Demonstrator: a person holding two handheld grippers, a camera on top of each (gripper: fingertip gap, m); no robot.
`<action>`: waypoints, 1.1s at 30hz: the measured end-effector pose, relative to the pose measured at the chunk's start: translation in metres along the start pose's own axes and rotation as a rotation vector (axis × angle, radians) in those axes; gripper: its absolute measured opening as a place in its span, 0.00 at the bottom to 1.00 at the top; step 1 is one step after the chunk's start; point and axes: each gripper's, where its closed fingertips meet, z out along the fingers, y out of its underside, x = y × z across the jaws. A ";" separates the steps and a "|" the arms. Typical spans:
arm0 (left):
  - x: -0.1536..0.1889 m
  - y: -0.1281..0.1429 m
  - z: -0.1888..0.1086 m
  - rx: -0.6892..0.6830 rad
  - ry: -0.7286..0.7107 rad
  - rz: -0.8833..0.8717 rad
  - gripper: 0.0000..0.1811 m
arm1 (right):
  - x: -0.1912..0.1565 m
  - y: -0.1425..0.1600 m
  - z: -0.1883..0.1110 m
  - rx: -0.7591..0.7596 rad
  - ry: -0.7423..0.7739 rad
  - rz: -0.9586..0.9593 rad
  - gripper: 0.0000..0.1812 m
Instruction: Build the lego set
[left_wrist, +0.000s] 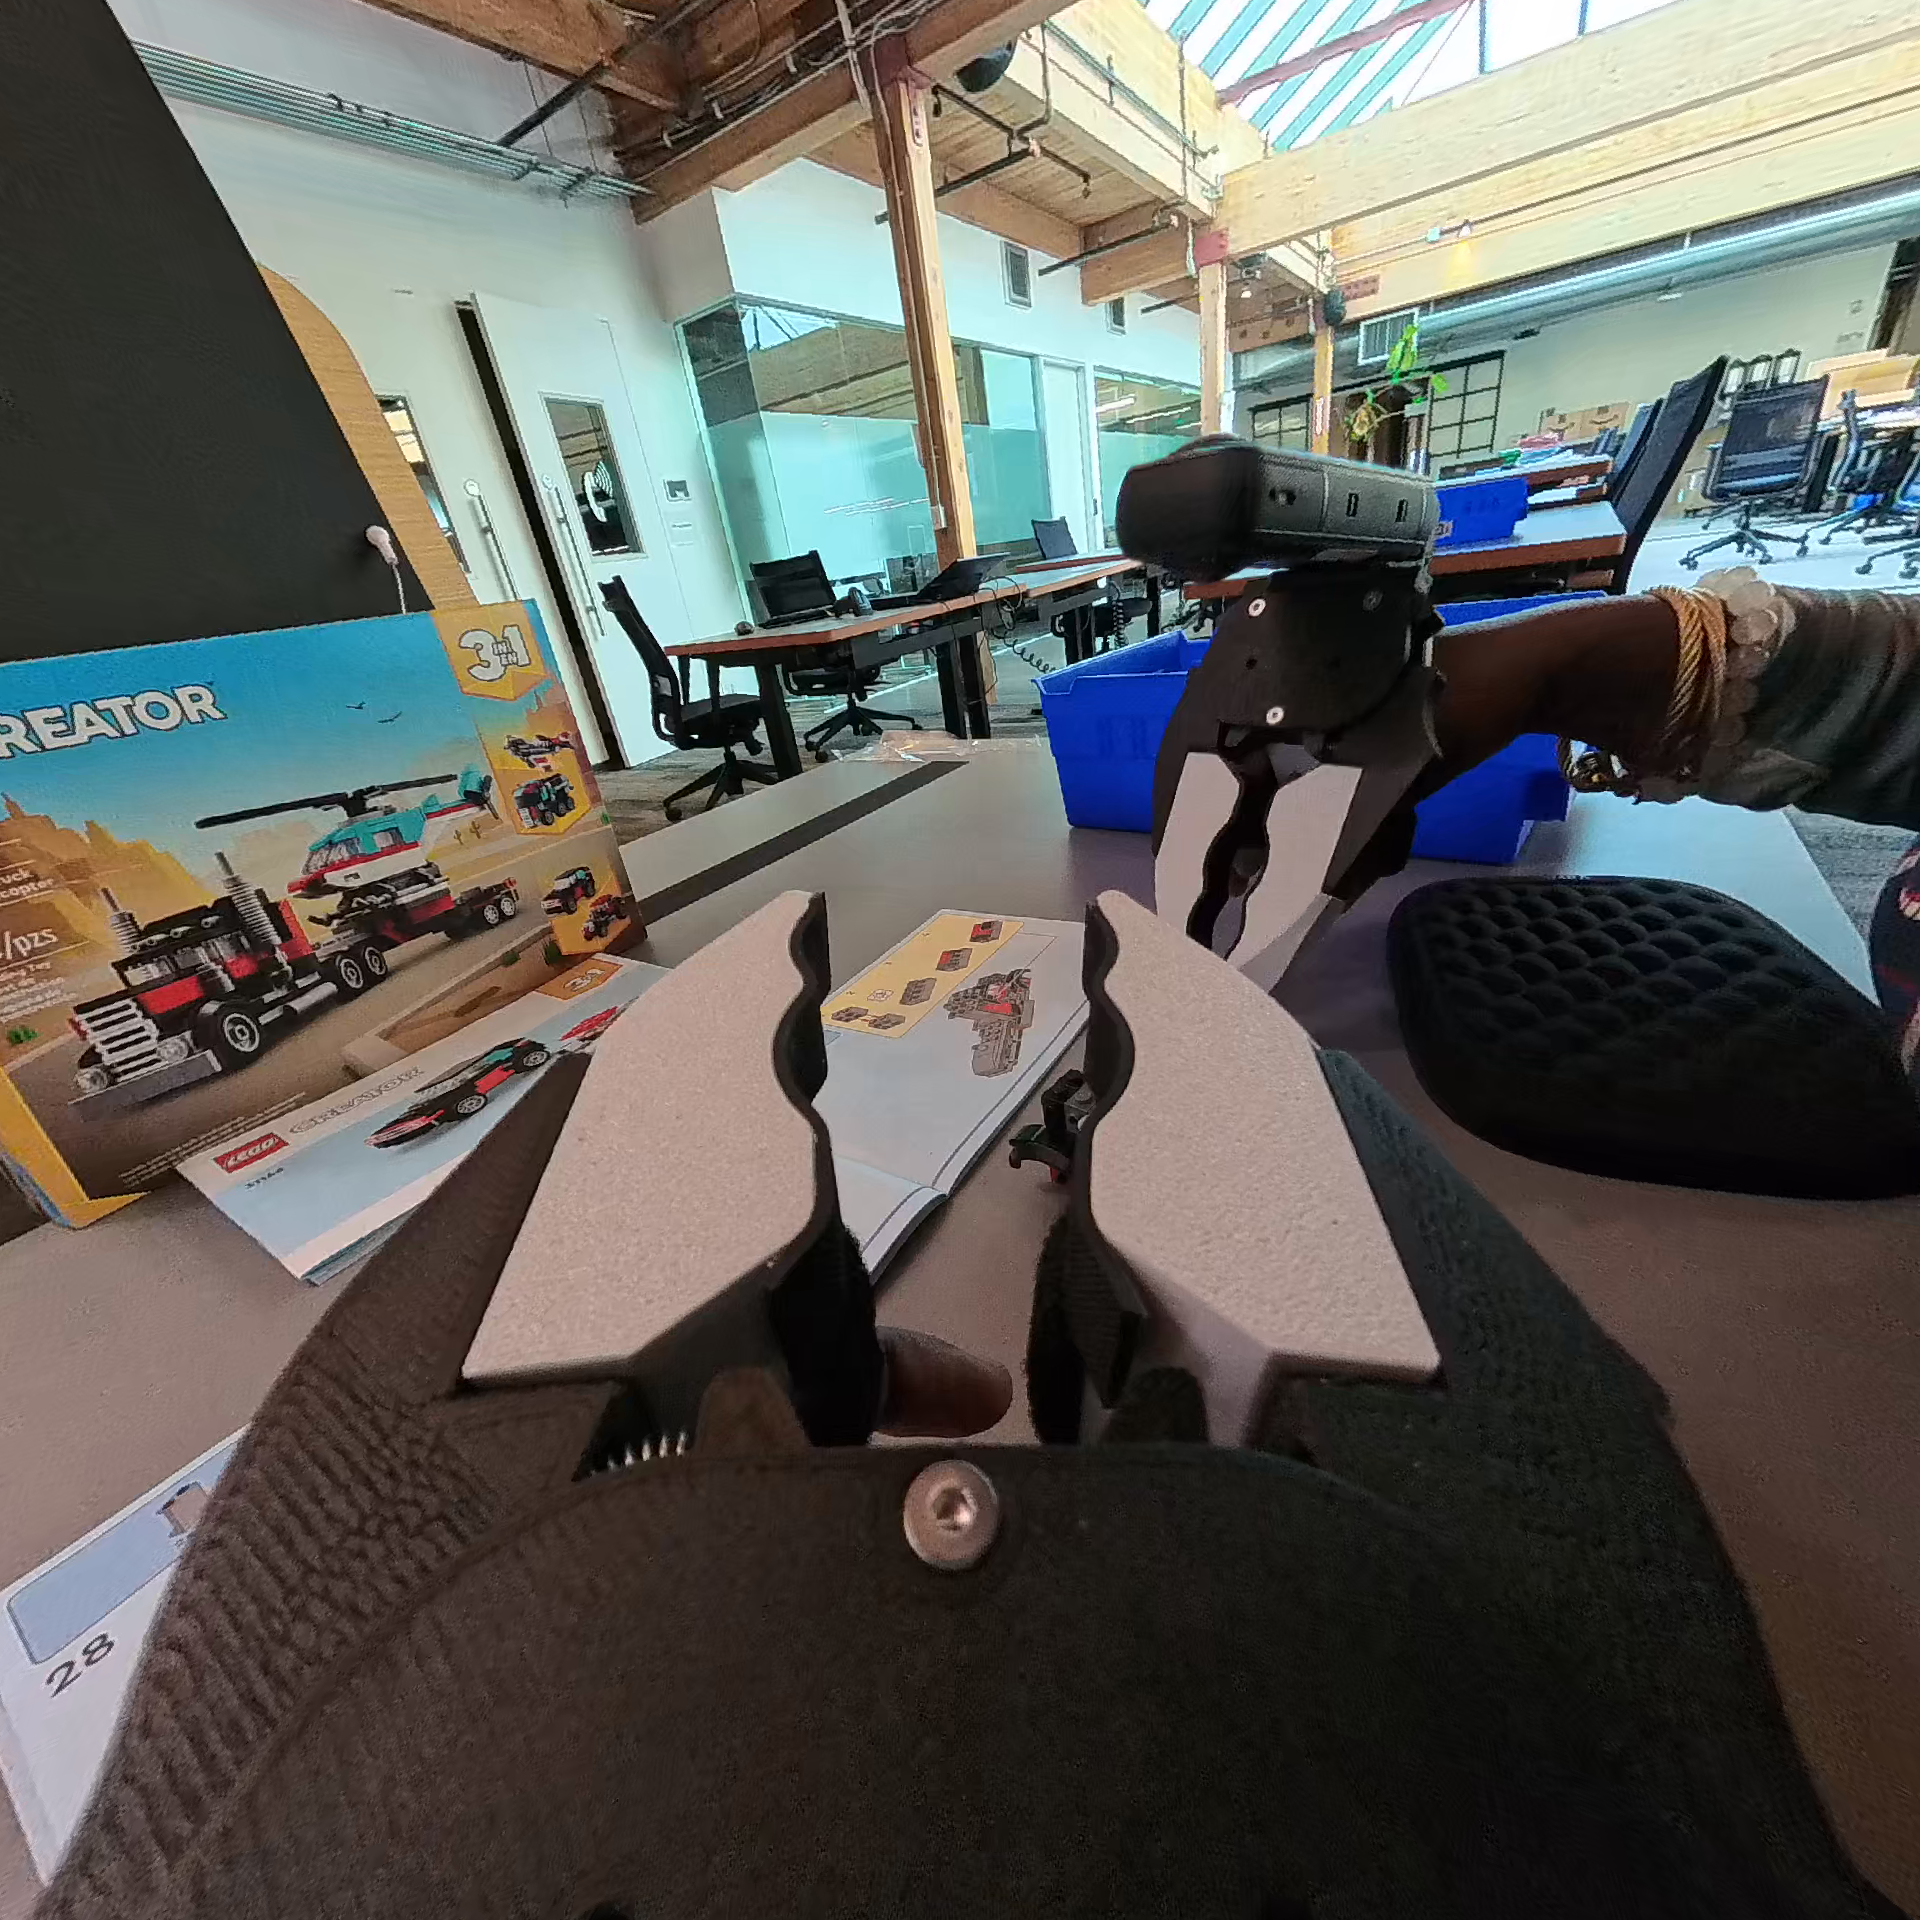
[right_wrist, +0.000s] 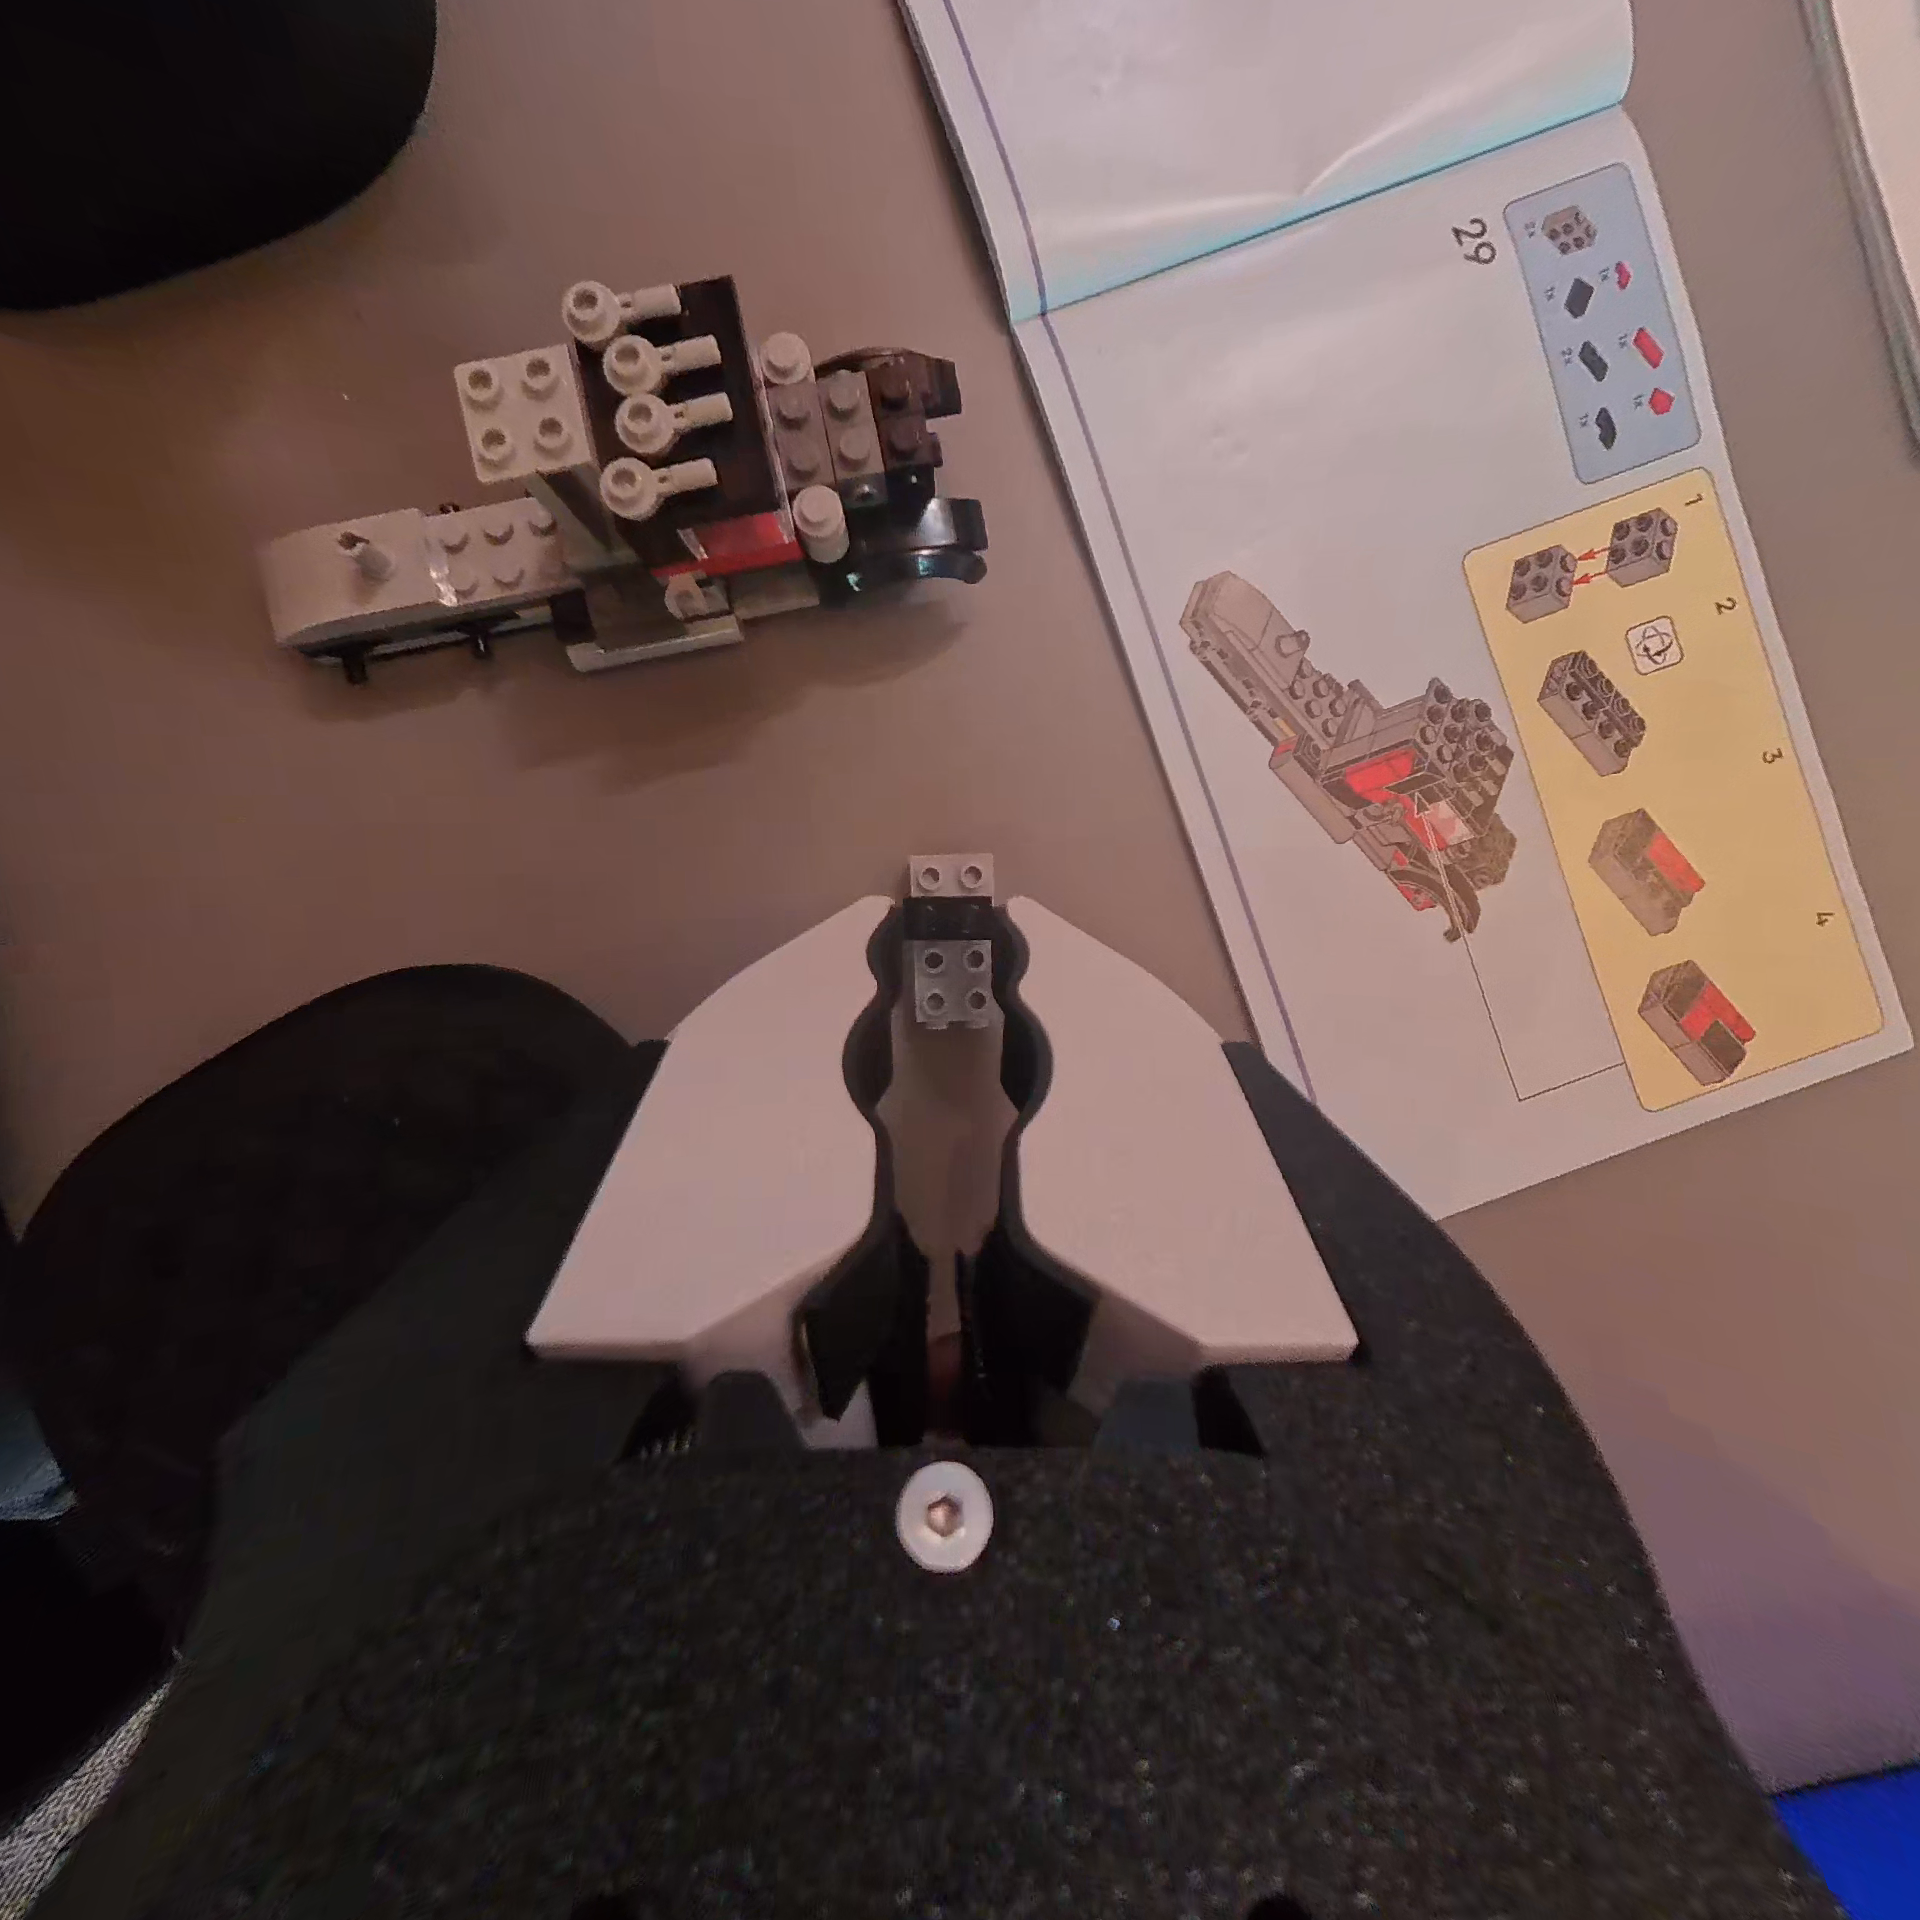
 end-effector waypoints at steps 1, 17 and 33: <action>0.000 0.000 0.000 0.000 0.000 0.001 0.26 | 0.000 0.001 0.000 -0.003 0.005 0.001 0.09; 0.002 0.000 0.000 0.002 0.003 0.019 0.26 | 0.001 0.002 -0.004 0.006 0.011 0.027 0.09; 0.003 0.000 0.000 -0.001 0.004 0.024 0.26 | 0.017 0.016 -0.017 0.017 0.046 0.097 0.09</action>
